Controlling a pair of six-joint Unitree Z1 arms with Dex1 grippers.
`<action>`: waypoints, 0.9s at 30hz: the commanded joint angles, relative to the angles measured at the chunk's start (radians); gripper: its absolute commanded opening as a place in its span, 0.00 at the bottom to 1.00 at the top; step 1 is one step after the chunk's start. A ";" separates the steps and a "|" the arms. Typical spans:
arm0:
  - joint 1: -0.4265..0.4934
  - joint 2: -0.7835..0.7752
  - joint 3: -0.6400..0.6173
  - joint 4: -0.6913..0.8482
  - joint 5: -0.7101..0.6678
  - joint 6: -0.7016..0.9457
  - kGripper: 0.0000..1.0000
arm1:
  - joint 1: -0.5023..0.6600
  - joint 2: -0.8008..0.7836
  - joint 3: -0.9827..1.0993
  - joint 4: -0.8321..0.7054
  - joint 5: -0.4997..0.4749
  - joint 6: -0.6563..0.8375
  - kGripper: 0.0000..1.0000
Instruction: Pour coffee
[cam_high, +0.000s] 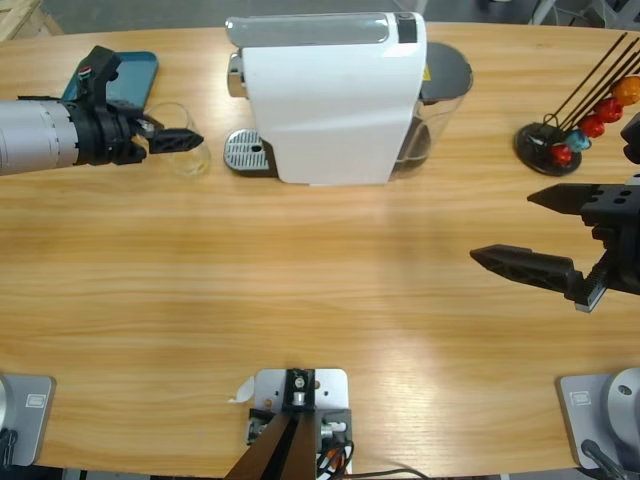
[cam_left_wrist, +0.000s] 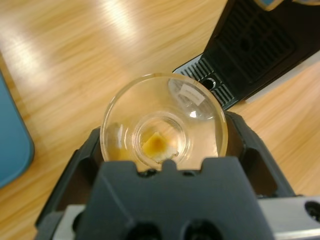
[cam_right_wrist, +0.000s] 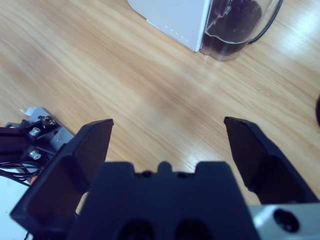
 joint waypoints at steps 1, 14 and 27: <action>-0.032 0.065 -0.092 0.070 -0.071 0.061 0.20 | -0.014 -0.030 0.035 -0.008 0.016 -0.006 1.00; -0.046 0.177 -0.162 0.082 -0.120 0.143 0.20 | -0.015 -0.028 0.037 -0.010 0.018 -0.006 1.00; -0.046 0.256 -0.241 0.088 -0.158 0.144 0.20 | -0.015 -0.028 0.037 -0.010 0.021 -0.009 1.00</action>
